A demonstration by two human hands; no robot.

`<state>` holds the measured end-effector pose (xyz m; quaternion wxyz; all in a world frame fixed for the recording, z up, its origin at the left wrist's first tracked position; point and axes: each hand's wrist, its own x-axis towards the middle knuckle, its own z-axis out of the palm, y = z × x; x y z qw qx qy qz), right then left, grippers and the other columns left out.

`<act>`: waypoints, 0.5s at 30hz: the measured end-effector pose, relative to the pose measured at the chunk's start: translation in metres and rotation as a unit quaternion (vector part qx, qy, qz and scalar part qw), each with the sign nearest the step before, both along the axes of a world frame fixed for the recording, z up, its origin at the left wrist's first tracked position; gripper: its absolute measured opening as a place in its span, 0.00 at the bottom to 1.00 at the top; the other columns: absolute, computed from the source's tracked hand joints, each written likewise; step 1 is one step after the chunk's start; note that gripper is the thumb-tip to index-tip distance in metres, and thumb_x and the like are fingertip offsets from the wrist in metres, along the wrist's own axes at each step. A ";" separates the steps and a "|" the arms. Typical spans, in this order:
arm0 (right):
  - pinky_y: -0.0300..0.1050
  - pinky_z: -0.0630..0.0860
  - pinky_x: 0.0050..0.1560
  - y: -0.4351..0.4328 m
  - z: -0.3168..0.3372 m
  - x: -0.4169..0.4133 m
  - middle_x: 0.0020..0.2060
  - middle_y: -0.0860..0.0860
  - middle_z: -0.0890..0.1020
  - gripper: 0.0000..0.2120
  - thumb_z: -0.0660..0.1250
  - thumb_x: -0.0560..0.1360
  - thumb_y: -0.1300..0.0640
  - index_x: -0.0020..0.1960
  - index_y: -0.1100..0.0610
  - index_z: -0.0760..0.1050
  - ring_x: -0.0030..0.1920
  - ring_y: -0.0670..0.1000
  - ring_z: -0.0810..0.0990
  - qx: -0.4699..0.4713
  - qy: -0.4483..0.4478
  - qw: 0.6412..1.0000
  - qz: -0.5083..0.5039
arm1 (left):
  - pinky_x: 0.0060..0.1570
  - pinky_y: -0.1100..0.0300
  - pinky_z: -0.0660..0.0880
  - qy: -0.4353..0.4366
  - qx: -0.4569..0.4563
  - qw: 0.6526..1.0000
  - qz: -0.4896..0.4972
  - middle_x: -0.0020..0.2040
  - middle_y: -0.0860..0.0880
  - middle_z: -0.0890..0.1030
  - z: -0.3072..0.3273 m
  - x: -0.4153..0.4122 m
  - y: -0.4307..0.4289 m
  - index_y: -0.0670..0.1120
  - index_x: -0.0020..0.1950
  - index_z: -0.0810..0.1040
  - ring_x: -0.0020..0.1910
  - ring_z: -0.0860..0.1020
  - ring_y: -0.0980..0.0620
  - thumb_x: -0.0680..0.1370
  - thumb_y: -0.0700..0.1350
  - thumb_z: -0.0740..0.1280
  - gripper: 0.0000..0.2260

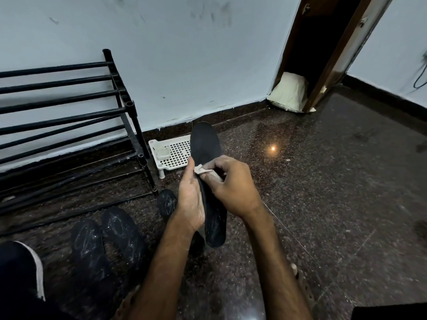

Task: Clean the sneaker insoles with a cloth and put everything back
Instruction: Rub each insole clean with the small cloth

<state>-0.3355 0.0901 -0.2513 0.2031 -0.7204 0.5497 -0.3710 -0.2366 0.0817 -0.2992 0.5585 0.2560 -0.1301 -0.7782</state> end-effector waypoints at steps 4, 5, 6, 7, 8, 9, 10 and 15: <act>0.43 0.78 0.53 -0.008 -0.005 -0.021 0.44 0.49 0.83 0.05 0.71 0.73 0.62 0.48 0.58 0.84 0.44 0.46 0.81 0.013 0.061 0.997 -0.050 | 0.71 0.48 0.68 -0.012 -0.022 0.999 -0.027 0.69 0.37 0.74 -0.002 0.000 0.001 0.38 0.73 0.71 0.67 0.74 0.42 0.83 0.61 0.54 0.30; 0.45 0.78 0.54 -0.009 -0.006 -0.023 0.45 0.49 0.83 0.06 0.70 0.73 0.62 0.49 0.58 0.84 0.45 0.47 0.81 0.004 0.072 0.994 -0.083 | 0.69 0.49 0.70 -0.013 -0.027 0.999 -0.032 0.67 0.37 0.77 -0.002 -0.002 0.002 0.38 0.71 0.73 0.65 0.77 0.43 0.82 0.60 0.54 0.30; 0.45 0.78 0.55 -0.008 -0.005 -0.021 0.46 0.50 0.83 0.06 0.70 0.73 0.62 0.49 0.58 0.83 0.46 0.47 0.81 -0.004 0.069 0.993 -0.098 | 0.66 0.51 0.73 -0.009 -0.031 0.999 -0.033 0.63 0.38 0.79 -0.002 -0.003 0.001 0.38 0.68 0.76 0.61 0.79 0.44 0.82 0.60 0.55 0.29; 0.42 0.78 0.55 -0.006 -0.002 -0.017 0.46 0.49 0.83 0.06 0.71 0.73 0.62 0.50 0.58 0.83 0.46 0.46 0.81 -0.013 0.053 0.994 -0.091 | 0.63 0.52 0.75 -0.002 -0.039 0.999 -0.035 0.59 0.39 0.81 0.001 -0.004 0.002 0.38 0.64 0.79 0.58 0.81 0.45 0.81 0.59 0.56 0.28; 0.39 0.77 0.54 -0.004 0.002 -0.013 0.46 0.48 0.83 0.06 0.72 0.73 0.62 0.49 0.58 0.83 0.45 0.44 0.80 -0.018 0.027 0.998 -0.063 | 0.62 0.52 0.76 0.006 -0.043 0.999 -0.031 0.57 0.39 0.82 0.002 -0.004 0.002 0.39 0.61 0.81 0.56 0.82 0.45 0.80 0.59 0.57 0.27; 0.35 0.77 0.52 -0.002 0.006 -0.010 0.45 0.47 0.83 0.05 0.72 0.73 0.61 0.49 0.57 0.83 0.45 0.42 0.80 -0.013 0.004 1.000 -0.025 | 0.62 0.52 0.75 0.013 -0.046 0.999 -0.027 0.57 0.39 0.82 0.003 -0.003 0.003 0.39 0.59 0.82 0.56 0.82 0.45 0.79 0.59 0.58 0.26; 0.33 0.77 0.50 0.000 0.010 -0.009 0.44 0.47 0.84 0.04 0.73 0.73 0.61 0.48 0.57 0.84 0.44 0.41 0.80 0.003 -0.006 1.000 0.010 | 0.63 0.51 0.75 0.020 -0.044 0.999 -0.024 0.57 0.39 0.82 0.003 -0.001 0.004 0.39 0.59 0.82 0.56 0.82 0.44 0.79 0.59 0.58 0.26; 0.43 0.78 0.52 -0.007 0.006 -0.023 0.43 0.48 0.83 0.05 0.71 0.72 0.62 0.47 0.56 0.84 0.44 0.44 0.80 0.003 0.067 0.996 -0.064 | 0.70 0.48 0.69 0.024 -0.042 0.998 -0.045 0.63 0.40 0.79 0.000 -0.002 0.003 0.40 0.68 0.76 0.62 0.78 0.44 0.82 0.59 0.55 0.27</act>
